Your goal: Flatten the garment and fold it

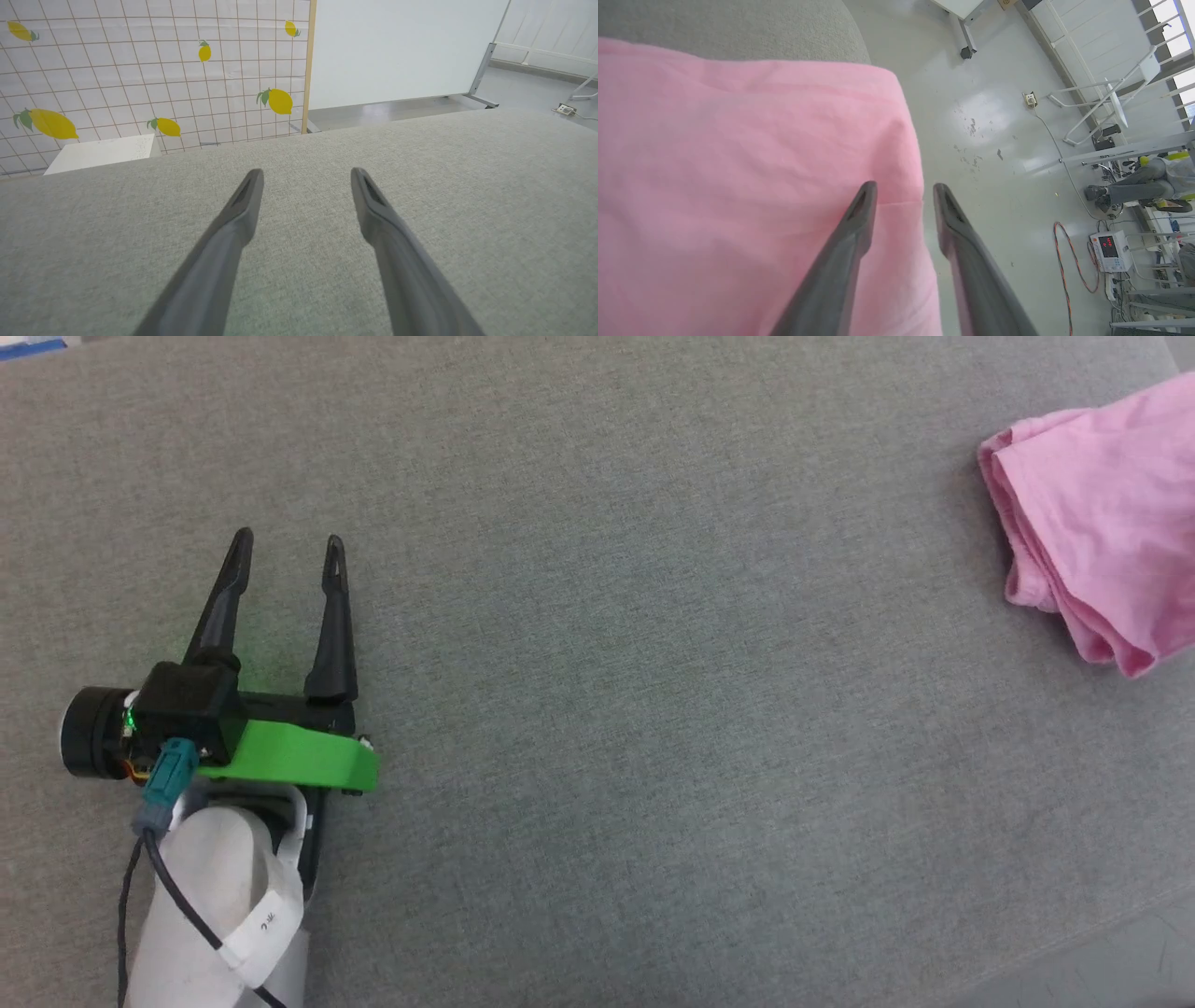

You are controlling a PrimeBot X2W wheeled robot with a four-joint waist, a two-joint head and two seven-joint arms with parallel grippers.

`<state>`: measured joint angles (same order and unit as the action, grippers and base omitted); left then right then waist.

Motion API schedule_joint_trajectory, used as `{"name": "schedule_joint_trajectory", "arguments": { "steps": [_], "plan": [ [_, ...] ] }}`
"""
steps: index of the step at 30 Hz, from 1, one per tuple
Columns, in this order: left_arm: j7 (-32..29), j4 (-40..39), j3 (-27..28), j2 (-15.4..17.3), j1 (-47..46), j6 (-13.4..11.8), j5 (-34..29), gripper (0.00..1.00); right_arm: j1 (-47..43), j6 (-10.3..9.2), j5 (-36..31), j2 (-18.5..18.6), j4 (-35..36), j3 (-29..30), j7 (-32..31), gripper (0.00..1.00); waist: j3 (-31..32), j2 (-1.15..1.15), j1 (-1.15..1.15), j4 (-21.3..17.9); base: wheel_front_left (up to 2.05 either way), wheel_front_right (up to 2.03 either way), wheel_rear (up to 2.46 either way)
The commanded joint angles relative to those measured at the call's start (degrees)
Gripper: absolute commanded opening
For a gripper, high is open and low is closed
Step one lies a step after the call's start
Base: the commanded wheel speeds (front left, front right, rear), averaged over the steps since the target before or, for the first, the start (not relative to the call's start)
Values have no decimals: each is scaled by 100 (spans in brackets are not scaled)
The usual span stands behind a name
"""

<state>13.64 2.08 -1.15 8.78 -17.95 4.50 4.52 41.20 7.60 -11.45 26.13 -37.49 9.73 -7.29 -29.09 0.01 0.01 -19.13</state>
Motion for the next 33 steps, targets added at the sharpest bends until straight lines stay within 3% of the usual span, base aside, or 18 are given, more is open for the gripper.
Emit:
{"name": "schedule_joint_trajectory", "arguments": {
  "steps": [1, 6, 12, 22, 33],
  "plan": [
    [14, 48, -25, -35, -57, -17, -11, 100, 85, -11, -100, -47, -48, 91, 128, 100, 231, -1, -1, 85, 0, 0, 0],
    [87, 361, -51, -134, 65, -51, 74, 100, -75, -11, 25, -265, -24, 165, 604, 100, 845, -1, -1, 279, 0, 0, 0],
    [127, 668, -82, -319, 335, -132, 227, 100, -573, -11, 689, -564, 394, -32, 1100, 100, 1646, -1, -1, 652, 0, 0, 0],
    [135, 767, -189, -524, 745, -151, 555, 100, -2032, -11, 1794, -1041, 2148, -327, 1408, 100, 2491, -1, -1, 1514, 0, 0, 0],
    [135, 1015, -438, -571, 1046, -75, 652, 100, -3594, -11, 1914, -1936, 3622, -322, 1330, 100, 2887, -1, -1, 2180, 0, 0, 0]
  ]
}}
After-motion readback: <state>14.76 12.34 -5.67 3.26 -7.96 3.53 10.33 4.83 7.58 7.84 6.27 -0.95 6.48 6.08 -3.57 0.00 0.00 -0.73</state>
